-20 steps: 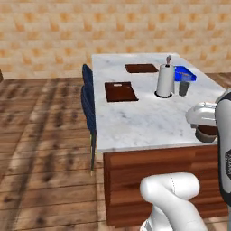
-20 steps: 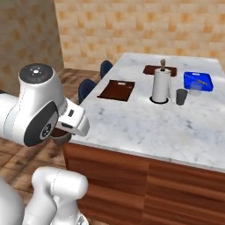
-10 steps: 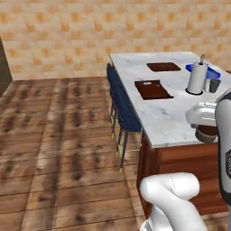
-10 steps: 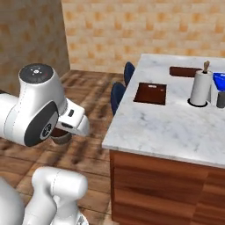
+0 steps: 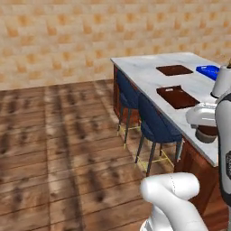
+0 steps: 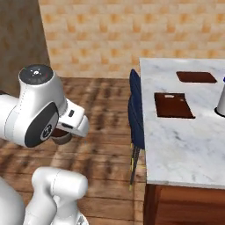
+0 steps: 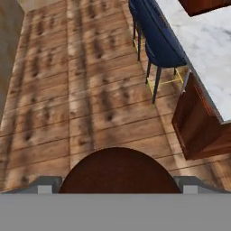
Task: Take the cake and cupcake from the fridge and place them on the empty tray on the dining counter.
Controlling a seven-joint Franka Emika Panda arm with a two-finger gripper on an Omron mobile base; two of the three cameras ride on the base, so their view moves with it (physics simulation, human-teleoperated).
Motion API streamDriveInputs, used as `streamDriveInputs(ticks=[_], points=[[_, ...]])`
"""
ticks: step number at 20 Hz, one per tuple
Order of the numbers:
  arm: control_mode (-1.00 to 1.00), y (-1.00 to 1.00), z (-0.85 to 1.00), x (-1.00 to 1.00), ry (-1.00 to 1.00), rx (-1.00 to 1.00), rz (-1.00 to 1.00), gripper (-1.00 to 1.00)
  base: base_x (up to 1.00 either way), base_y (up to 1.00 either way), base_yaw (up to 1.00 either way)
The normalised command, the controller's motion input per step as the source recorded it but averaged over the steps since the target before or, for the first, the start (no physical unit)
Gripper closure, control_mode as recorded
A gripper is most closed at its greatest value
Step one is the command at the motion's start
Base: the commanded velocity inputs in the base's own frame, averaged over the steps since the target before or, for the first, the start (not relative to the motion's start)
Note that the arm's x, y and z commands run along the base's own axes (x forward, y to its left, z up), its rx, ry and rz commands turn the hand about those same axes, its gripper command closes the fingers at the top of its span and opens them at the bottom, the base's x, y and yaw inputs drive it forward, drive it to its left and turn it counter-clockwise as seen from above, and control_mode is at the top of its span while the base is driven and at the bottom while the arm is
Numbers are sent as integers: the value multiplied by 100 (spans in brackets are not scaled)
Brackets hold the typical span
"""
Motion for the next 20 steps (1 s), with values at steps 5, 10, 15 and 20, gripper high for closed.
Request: streamDriveInputs(ticks=[5, 10, 15, 20], points=[[100, 0, 0, 0, 0, 0, 0, 100, 100, 100, -42], [100, 0, 0, 0, 0, 0, 0, 100, 96, 85, -58], [100, 0, 0, 0, 0, 0, 0, 100, 45, 48, -83], [100, 0, 0, 0, 0, 0, 0, 100, 51, 55, -79]])
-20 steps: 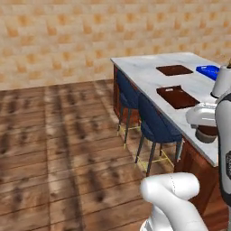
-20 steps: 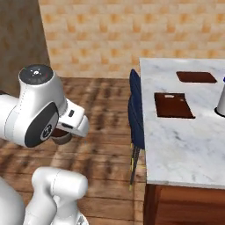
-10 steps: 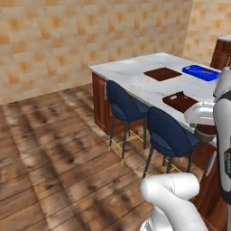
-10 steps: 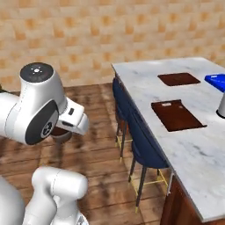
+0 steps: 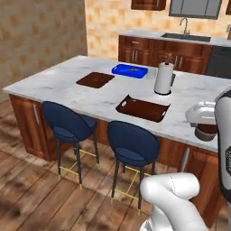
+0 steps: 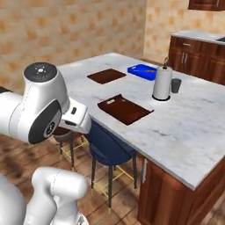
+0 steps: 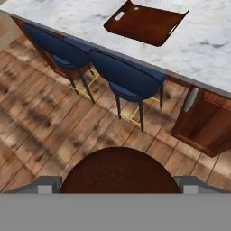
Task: Take the cake and cupcake from the fridge and place them on the empty tray on the dining counter.
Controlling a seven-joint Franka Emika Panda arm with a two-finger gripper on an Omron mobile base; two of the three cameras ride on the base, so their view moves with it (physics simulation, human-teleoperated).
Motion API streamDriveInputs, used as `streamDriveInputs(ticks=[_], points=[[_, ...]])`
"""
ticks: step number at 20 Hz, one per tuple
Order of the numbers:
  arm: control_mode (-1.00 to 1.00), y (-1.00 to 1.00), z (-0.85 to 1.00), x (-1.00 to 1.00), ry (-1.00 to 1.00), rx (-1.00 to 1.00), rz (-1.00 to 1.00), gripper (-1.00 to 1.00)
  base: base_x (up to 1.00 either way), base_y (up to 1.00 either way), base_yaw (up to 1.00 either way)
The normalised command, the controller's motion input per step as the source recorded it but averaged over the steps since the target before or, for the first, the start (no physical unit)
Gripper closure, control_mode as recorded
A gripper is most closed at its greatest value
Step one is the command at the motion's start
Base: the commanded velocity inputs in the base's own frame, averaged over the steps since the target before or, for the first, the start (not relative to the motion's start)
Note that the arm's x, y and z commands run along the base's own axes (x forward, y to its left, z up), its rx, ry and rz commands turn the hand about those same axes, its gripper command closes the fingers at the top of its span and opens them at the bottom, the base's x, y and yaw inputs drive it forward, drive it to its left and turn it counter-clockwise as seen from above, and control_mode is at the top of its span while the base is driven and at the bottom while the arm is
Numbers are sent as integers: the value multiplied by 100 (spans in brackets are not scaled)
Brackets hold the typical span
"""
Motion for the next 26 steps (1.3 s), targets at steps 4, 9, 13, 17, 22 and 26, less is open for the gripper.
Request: streamDriveInputs(ticks=[4, 9, 13, 17, 22, 26], points=[[100, 0, 0, 0, 0, 0, 0, 100, 80, 80, -66], [100, 0, 0, 0, 0, 0, 0, 100, 100, 37, -46], [100, 0, 0, 0, 0, 0, 0, 100, 100, -2, -12], [100, 0, 0, 0, 0, 0, 0, 100, 99, -25, 9], [100, 0, 0, 0, 0, 0, 0, 100, 100, -38, 20], [-100, -5, -60, 100, 13, 19, 18, 100, 0, 0, 0]])
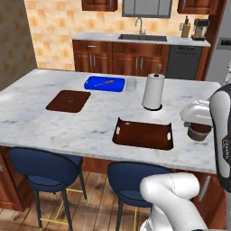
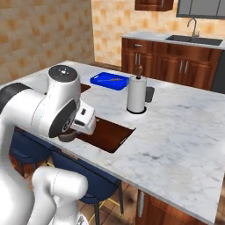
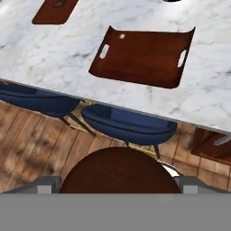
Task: Take the cake and cupcake from the fridge and place them on the empty tray on the dining counter.
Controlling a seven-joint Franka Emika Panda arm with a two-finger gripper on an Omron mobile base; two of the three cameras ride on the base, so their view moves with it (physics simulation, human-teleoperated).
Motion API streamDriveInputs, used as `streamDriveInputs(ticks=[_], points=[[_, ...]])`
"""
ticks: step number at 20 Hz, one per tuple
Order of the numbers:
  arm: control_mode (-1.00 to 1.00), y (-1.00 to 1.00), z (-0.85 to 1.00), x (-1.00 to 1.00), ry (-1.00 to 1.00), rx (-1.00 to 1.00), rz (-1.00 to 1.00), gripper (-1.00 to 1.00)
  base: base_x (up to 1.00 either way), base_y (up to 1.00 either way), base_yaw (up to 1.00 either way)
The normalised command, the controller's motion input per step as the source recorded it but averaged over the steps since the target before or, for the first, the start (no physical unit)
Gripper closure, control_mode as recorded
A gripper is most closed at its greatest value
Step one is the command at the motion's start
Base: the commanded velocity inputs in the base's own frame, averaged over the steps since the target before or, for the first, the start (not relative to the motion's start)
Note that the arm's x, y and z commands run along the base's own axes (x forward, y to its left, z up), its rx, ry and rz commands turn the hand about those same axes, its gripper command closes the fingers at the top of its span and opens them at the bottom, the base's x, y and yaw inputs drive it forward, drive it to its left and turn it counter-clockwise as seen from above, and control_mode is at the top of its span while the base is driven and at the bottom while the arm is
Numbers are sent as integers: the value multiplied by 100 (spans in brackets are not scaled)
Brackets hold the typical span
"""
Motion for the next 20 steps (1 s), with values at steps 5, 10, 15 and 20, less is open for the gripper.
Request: streamDriveInputs(ticks=[5, 10, 15, 20], points=[[-100, 36, -70, 100, 9, 8, 3, 100, 0, 0, 0], [-100, 32, -57, 100, 3, 0, 0, 100, 0, 0, 0], [-100, 5, -56, 100, 3, 0, -3, 100, 0, 0, 0], [-100, 0, -54, 100, 4, 0, -3, 100, 0, 0, 0]])
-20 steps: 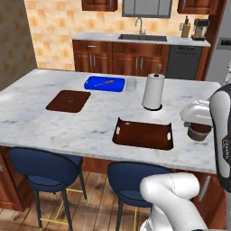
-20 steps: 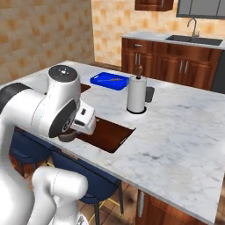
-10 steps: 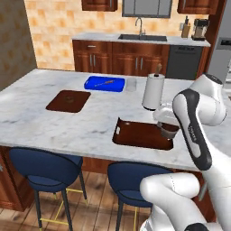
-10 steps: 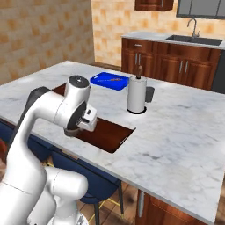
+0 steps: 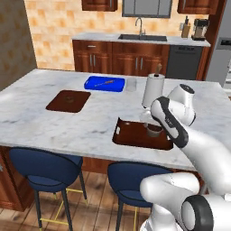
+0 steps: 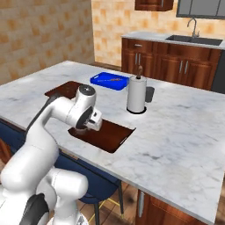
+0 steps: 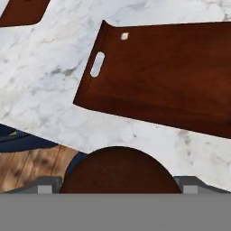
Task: Take the cake and cupcake from the fridge and place them on the empty tray on the dining counter.
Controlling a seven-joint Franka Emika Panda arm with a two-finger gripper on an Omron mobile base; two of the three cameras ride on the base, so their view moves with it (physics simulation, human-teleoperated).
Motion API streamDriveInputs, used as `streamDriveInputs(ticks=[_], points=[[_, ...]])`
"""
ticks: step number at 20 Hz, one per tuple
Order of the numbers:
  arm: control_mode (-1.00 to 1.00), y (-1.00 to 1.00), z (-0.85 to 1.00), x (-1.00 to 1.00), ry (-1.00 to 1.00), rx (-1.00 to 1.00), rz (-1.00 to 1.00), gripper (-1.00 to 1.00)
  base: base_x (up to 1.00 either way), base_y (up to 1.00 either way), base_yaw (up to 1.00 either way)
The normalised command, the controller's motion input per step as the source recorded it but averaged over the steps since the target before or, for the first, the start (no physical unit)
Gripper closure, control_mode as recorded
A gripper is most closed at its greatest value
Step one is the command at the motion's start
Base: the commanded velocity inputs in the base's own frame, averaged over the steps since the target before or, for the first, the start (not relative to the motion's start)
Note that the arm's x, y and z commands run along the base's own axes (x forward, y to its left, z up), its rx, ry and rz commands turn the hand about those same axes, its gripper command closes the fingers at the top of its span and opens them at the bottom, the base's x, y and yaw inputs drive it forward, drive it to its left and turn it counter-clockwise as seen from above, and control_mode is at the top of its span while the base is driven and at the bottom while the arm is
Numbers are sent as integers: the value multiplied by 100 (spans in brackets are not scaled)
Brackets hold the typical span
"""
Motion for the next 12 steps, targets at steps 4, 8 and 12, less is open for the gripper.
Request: streamDriveInputs(ticks=[4, 8, 12], points=[[-100, 0, -43, 99, 0, 0, -2, 100, 0, 0, 0], [-100, 0, -41, 94, 3, 3, 0, 100, 0, 0, 0], [-100, 0, -47, 87, 4, 5, 0, 100, 0, 0, 0]])
